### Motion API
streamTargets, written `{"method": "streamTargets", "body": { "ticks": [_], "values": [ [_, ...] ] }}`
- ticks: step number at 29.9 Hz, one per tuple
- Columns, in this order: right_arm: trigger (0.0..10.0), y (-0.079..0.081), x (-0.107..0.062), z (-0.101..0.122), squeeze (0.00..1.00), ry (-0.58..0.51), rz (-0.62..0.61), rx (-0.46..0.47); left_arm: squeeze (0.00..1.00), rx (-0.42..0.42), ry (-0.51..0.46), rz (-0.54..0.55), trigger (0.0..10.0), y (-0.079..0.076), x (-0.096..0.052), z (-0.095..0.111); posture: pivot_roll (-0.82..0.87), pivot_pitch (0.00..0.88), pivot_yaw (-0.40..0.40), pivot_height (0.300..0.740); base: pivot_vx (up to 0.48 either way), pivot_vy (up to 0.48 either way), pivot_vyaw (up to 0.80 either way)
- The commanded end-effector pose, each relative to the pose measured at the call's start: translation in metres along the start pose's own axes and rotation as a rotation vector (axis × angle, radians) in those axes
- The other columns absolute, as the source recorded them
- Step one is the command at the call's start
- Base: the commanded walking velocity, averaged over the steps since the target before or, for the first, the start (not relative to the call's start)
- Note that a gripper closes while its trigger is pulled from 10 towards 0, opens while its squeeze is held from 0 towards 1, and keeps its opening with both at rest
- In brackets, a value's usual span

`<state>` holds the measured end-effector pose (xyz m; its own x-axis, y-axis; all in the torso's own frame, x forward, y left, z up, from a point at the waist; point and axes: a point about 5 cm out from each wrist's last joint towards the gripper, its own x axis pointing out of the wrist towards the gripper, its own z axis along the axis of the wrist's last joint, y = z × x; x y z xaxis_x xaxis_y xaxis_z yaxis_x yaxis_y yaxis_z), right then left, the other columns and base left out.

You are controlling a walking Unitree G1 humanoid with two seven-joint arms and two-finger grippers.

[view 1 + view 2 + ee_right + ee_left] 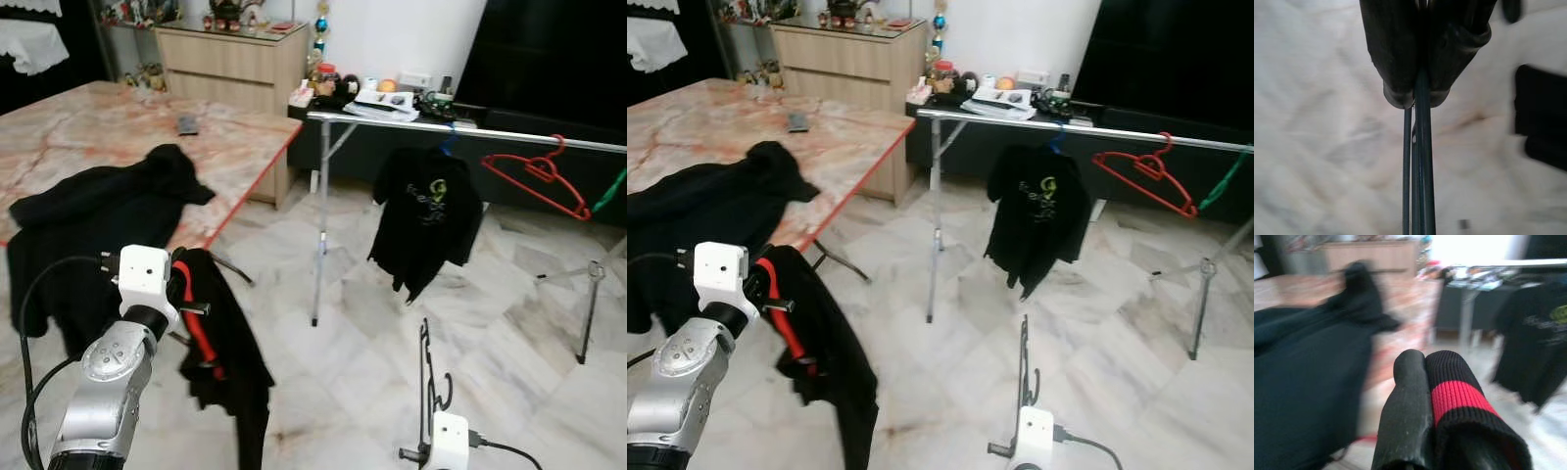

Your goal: Hang hanger

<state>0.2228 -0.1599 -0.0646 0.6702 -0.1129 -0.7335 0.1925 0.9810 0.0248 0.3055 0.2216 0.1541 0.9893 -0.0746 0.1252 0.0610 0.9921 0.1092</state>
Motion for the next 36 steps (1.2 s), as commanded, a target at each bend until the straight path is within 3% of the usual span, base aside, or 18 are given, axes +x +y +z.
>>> {"method": "streamTargets", "body": {
  "ticks": [1,15,17,21,36],
  "values": [
    [10.0,0.004,0.001,0.005,0.00,-0.015,0.014,-0.004,0.00,0.008,-0.050,-0.001,10.0,0.001,0.003,0.013,0.19,0.019,-0.041,0.740,0.000,0.480,0.00],
    [10.0,0.002,0.001,0.006,0.00,-0.011,0.001,-0.003,0.00,0.010,-0.059,-0.005,10.0,0.000,0.004,0.016,0.19,0.010,-0.048,0.740,0.000,0.480,0.00],
    [10.0,0.002,0.001,0.002,0.00,0.044,-0.007,-0.009,0.00,0.012,-0.064,-0.005,10.0,0.000,0.004,0.017,0.20,0.007,-0.047,0.740,0.000,0.480,0.00],
    [10.0,0.001,0.001,-0.007,0.00,0.209,0.023,-0.119,0.00,0.017,-0.067,-0.007,10.0,0.000,0.005,0.018,0.20,0.000,-0.048,0.740,0.000,0.480,0.00],
    [10.0,0.003,0.001,-0.006,0.00,0.220,0.044,-0.095,0.00,0.028,-0.103,-0.004,10.0,0.001,0.007,0.026,0.20,0.008,-0.049,0.740,0.000,0.416,0.00]
  ]
}}
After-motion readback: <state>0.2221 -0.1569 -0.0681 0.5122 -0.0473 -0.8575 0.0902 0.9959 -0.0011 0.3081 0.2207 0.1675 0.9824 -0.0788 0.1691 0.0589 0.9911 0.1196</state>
